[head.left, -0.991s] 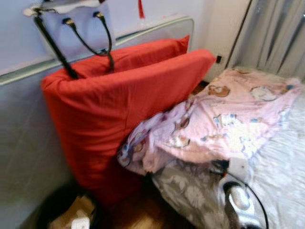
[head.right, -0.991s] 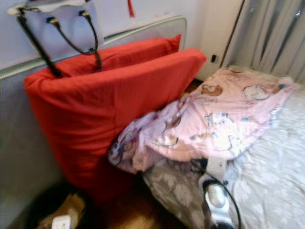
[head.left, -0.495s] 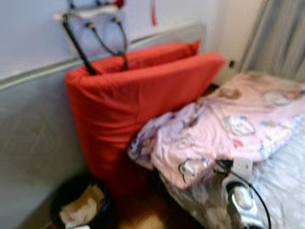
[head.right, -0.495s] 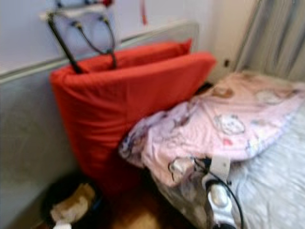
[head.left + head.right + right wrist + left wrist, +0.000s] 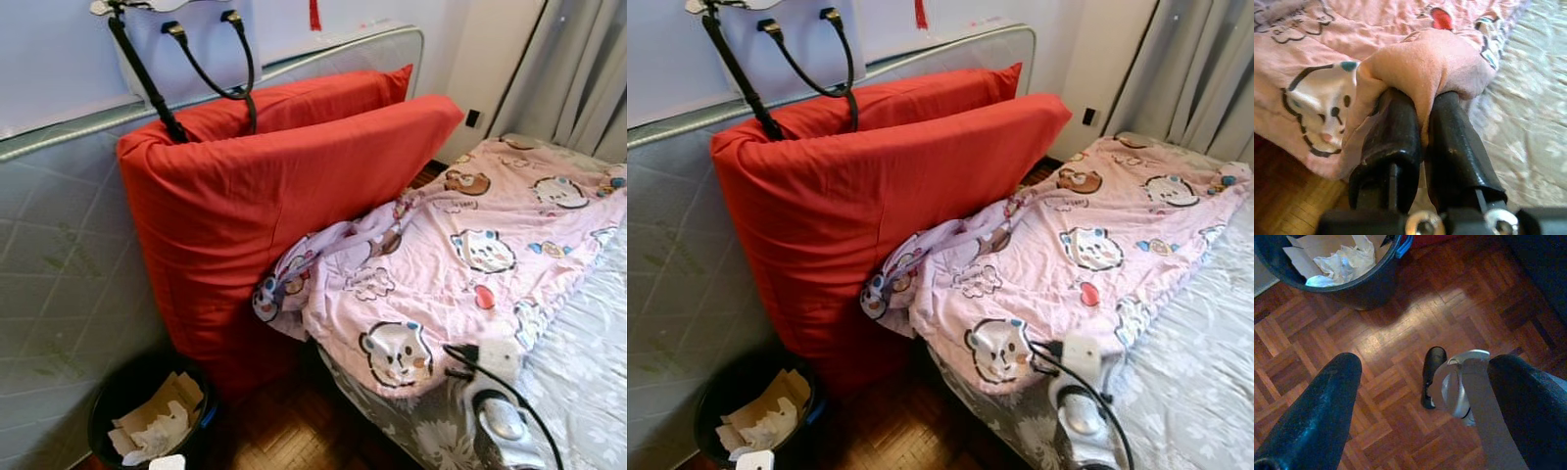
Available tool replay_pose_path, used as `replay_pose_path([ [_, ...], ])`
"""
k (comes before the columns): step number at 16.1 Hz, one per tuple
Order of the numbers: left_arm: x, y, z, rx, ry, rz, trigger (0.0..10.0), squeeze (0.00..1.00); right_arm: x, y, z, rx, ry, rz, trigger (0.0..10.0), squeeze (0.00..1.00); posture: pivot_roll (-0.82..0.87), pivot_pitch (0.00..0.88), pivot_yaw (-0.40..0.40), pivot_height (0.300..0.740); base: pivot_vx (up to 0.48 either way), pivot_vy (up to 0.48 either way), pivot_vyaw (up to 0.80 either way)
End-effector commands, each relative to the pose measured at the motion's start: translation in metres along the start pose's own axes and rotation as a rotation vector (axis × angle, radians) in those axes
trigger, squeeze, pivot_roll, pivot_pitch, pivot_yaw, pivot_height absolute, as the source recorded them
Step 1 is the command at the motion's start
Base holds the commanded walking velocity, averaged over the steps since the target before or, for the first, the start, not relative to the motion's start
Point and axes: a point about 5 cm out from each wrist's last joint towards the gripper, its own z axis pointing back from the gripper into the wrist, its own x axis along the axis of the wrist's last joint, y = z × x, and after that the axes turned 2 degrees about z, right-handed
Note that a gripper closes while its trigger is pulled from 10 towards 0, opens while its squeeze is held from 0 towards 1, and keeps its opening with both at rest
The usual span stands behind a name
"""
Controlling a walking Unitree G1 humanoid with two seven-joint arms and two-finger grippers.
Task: Clean up the room
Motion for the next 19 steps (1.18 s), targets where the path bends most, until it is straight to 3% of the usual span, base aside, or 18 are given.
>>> replay_pose_path([
  [1,-0.001,0.001,0.000,0.000,0.012,-0.018,10.0,0.00,0.005,-0.004,0.001,-0.005,-0.054,-0.008,10.0,0.00,0.02,0.000,-0.029,0.740,0.000,0.000,0.00],
  [5,-0.002,0.002,0.000,0.000,0.014,-0.020,10.0,0.00,-0.015,-0.023,0.010,-0.088,0.000,0.035,10.0,0.00,0.02,0.000,-0.033,0.740,0.000,0.000,0.00],
  [11,-0.002,0.000,0.000,-0.005,0.017,-0.025,10.0,0.00,-0.014,-0.054,0.035,-0.280,-0.151,0.058,10.0,0.00,0.01,0.000,-0.040,0.740,0.000,0.000,0.00],
  [14,-0.003,0.000,0.000,-0.005,0.021,-0.027,10.0,0.00,-0.045,-0.051,0.044,-0.218,-0.009,0.088,10.0,0.00,0.00,0.000,-0.040,0.740,0.000,0.000,0.00],
  [19,-0.005,0.000,0.001,-0.011,0.034,-0.048,10.0,0.00,-0.075,-0.038,0.053,-0.127,0.181,0.130,10.0,0.00,-0.01,0.000,-0.044,0.740,0.000,0.000,0.00],
])
